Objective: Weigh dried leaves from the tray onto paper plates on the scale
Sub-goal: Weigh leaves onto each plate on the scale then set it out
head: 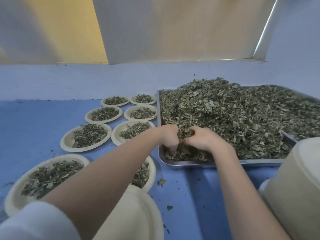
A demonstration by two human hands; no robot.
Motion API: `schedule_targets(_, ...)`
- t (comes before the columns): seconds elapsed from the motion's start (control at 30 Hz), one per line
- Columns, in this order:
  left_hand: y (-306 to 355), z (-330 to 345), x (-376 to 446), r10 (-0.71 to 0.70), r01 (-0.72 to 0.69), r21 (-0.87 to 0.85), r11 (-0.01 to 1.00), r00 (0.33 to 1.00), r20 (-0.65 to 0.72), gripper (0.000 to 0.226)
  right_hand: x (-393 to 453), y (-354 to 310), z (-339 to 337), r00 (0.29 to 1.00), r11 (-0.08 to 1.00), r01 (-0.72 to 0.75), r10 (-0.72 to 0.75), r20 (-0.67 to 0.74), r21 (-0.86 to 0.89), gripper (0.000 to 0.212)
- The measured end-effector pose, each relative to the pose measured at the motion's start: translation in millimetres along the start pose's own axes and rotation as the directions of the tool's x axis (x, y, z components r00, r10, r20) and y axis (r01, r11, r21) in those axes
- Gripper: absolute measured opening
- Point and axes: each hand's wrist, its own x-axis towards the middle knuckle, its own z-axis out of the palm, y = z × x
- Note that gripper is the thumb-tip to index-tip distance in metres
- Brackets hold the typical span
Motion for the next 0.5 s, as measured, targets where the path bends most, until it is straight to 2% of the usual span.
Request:
schedule_targets(0.1, -3, -2, 1, 0.041, -0.039, 0.092, 0.995, 0.999, -0.022, 0.080, -1, 0, -8, 0.965, 0.990, -0.102, 0.123, 0.232, -0.100, 0.064)
schedule_targets(0.2, -1, 3, 3, 0.043, -0.052, 0.250, 0.967, 0.998, 0.041, 0.090, -2, -12, -5, 0.943, 0.996, -0.079, 0.063, 0.327, 0.035, 0.062)
schedule_targets(0.27, 1, 10, 4, 0.048, -0.069, 0.316, 0.946, 0.996, 0.074, 0.078, -4, -15, -2, 0.940, 0.998, -0.032, 0.015, 0.341, 0.045, 0.062)
schedule_targets(0.37, 3, 15, 3, 0.116, -0.124, 0.397, 0.909, 0.992, 0.045, 0.052, -11, -13, -5, 0.905, 1.000, -0.001, -0.009, 0.426, 0.022, 0.048)
schedule_targets(0.43, 4, 16, 0, 0.141, -0.158, 0.413, 0.897, 0.987, 0.072, 0.050, -14, -12, -9, 0.893, 0.998, 0.040, -0.013, 0.450, -0.051, 0.038)
schedule_targets(0.5, 7, 18, -3, 0.166, -0.181, 0.439, 0.880, 0.983, 0.072, 0.044, -15, -15, -9, 0.908, 0.989, 0.096, -0.041, 0.416, -0.112, 0.036)
